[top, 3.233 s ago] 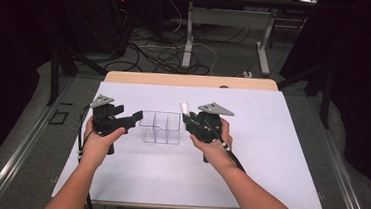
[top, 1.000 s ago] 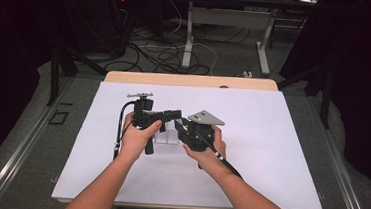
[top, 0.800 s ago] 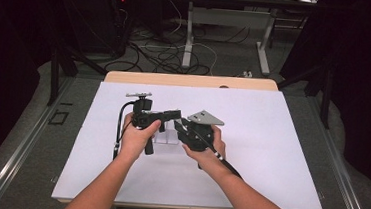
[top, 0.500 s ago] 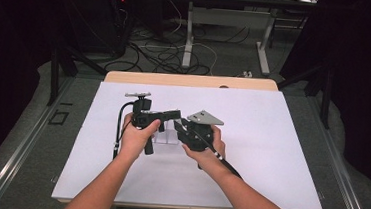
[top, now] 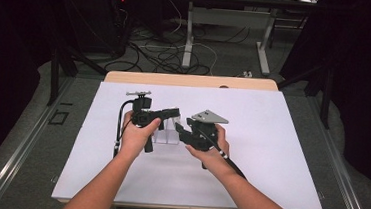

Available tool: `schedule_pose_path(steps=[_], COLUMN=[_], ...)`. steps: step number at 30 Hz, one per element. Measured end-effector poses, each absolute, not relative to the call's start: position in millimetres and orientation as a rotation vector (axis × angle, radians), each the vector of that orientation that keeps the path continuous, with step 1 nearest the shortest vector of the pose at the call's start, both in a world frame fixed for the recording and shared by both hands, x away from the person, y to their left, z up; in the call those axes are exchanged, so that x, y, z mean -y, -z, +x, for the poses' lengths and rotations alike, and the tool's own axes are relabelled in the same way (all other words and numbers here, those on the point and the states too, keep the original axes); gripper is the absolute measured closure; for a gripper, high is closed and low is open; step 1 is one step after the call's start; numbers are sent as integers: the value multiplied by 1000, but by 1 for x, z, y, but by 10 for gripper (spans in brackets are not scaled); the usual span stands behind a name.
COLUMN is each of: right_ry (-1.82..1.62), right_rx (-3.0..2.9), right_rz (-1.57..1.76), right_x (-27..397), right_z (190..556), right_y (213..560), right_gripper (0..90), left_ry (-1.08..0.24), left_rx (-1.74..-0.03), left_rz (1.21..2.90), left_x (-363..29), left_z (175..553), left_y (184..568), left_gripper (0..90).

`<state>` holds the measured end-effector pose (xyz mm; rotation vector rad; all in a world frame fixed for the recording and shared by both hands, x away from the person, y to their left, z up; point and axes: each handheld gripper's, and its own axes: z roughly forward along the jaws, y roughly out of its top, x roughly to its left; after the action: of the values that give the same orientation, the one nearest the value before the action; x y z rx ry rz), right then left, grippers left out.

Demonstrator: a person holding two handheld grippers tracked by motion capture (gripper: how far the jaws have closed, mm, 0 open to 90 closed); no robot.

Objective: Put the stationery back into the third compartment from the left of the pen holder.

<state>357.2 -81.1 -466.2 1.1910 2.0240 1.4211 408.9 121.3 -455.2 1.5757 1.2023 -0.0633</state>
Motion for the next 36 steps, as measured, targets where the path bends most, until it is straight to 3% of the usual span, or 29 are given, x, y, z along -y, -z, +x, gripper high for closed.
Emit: schedule_pose_path(steps=[15,36], right_ry=[-1415,-1255], right_rx=[-2046,-2012], right_rz=[1295,1353], right_x=[108,158], right_z=[359,360], right_y=[470,496], right_gripper=[417,151], left_ry=[-157,-370], left_rx=[-1143,-1076], left_rz=[1583,1652], left_x=[-124,-111], left_z=[406,403], left_y=[448,459], left_gripper=[666,666])
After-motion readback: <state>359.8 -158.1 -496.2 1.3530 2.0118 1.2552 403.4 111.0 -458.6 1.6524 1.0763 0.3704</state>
